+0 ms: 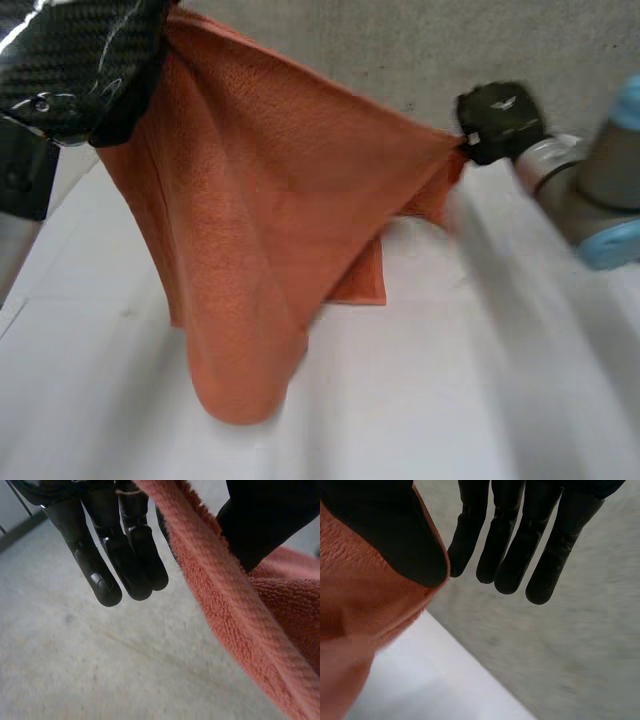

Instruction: Fold the laundry.

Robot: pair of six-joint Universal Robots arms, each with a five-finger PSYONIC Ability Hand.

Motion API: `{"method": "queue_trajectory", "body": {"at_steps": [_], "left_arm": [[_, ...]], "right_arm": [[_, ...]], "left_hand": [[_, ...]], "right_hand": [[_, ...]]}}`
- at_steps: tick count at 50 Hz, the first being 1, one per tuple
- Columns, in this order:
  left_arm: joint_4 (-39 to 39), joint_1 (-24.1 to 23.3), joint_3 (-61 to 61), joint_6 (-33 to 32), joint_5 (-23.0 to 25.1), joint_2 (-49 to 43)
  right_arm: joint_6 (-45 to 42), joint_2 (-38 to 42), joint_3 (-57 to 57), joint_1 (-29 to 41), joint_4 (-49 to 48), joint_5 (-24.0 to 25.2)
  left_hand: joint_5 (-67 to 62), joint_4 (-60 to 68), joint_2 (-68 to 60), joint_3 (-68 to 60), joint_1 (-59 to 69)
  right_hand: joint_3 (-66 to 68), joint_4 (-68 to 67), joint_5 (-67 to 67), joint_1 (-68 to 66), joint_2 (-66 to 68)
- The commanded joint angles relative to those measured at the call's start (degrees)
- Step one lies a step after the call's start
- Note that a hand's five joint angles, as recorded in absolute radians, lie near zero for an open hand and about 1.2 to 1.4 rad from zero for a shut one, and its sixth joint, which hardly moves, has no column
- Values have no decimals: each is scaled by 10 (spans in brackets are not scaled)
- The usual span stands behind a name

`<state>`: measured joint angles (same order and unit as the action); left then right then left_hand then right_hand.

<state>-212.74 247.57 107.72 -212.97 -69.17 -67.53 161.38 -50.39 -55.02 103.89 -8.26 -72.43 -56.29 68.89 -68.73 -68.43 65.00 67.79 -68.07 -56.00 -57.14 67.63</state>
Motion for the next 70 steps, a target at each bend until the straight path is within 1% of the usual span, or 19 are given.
{"method": "queue_trajectory", "body": {"at_steps": [1, 9, 13, 18, 21, 26, 29, 30, 34, 38, 44, 51, 55, 56, 58, 59, 64, 67, 70], "left_arm": [[-1, 27, -4, 2, 0, -59], [5, 27, -4, 2, -6, -140], [10, 32, -9, -1, -34, -226], [7, 34, -50, -10, -57, -352], [5, 36, -98, -24, -68, -409], [11, 35, -155, -29, -105, -465], [11, 27, -161, -29, -117, -474], [11, 27, -161, -29, -117, -474], [10, 22, -155, -24, -118, -473], [10, 20, -150, -24, -119, -474], [10, 22, -143, -26, -120, -475], [10, 28, -139, -26, -120, -477], [7, 33, -143, -24, -119, -480], [7, 34, -145, -24, -119, -481], [6, 37, -150, -24, -119, -486], [3, 39, -156, -24, -119, -495], [-1, 42, -225, -25, -121, -533], [-9, 44, -301, -25, -125, -560], [-41, 49, -396, -26, -150, -574]], "right_arm": [[-33, -146, -161, -48, 29, 62], [-58, -232, -242, -50, 145, 61], [-96, -245, -247, -57, 221, 66], [-160, -193, -234, -54, 254, 57], [-183, -133, -195, -54, 255, 46], [-130, -68, -159, -47, 259, 24], [-93, -59, -156, -47, 260, 21], [-69, -58, -158, -49, 260, 22], [-14, -64, -169, -52, 255, 26], [-2, -70, -183, -52, 257, 24], [-5, -76, -197, -60, 259, 29], [-45, -63, -202, -83, 250, 30], [-84, -10, -188, -83, 240, 22], [-87, -1, -180, -83, 237, 22], [-91, 23, -150, -82, 232, 22], [-90, 28, -140, -81, 229, 21], [-63, 34, -70, -77, 184, 15], [-30, 14, -30, -69, 102, 2], [-11, -23, -14, -44, -31, -19]], "left_hand": [[-137, 111, -113, -116, 150], [-137, 111, -113, -116, 150], [-137, 111, -113, -116, 150], [-137, 111, -113, -116, 150], [-137, 111, -113, -116, 150], [-137, 111, -113, -116, 150], [-137, 111, -113, -116, 150], [-137, 111, -113, -116, 150], [-137, 111, -113, -116, 150], [-137, 111, -113, -116, 150], [-137, 111, -113, -116, 150], [-137, 111, -113, -116, 150], [-137, 111, -113, -116, 150], [-137, 111, -113, -116, 150], [-137, 111, -113, -116, 150], [-137, 111, -113, -116, 150], [-137, 111, -113, -116, 150], [-137, 111, -113, -116, 150], [-137, 111, -113, -116, 150]], "right_hand": [[122, -119, -140, -229, 124], [122, -119, -140, -229, 124], [122, -119, -140, -229, 124], [122, -119, -140, -229, 124], [122, -119, -140, -229, 124], [122, -119, -140, -229, 124], [122, -119, -140, -229, 124], [-77, 80, 59, -29, -76], [-274, 276, 256, 167, -272], [-400, 403, 382, 293, -398], [-431, 433, 413, 324, -429], [-384, 386, 366, 277, -382], [-295, 298, 277, 188, -293], [-246, 249, 228, 140, -245], [99, -97, -117, -206, 101], [122, -119, -140, -228, 123], [122, -119, -140, -229, 124], [122, -119, -140, -229, 124], [122, -119, -140, -229, 124]]}}
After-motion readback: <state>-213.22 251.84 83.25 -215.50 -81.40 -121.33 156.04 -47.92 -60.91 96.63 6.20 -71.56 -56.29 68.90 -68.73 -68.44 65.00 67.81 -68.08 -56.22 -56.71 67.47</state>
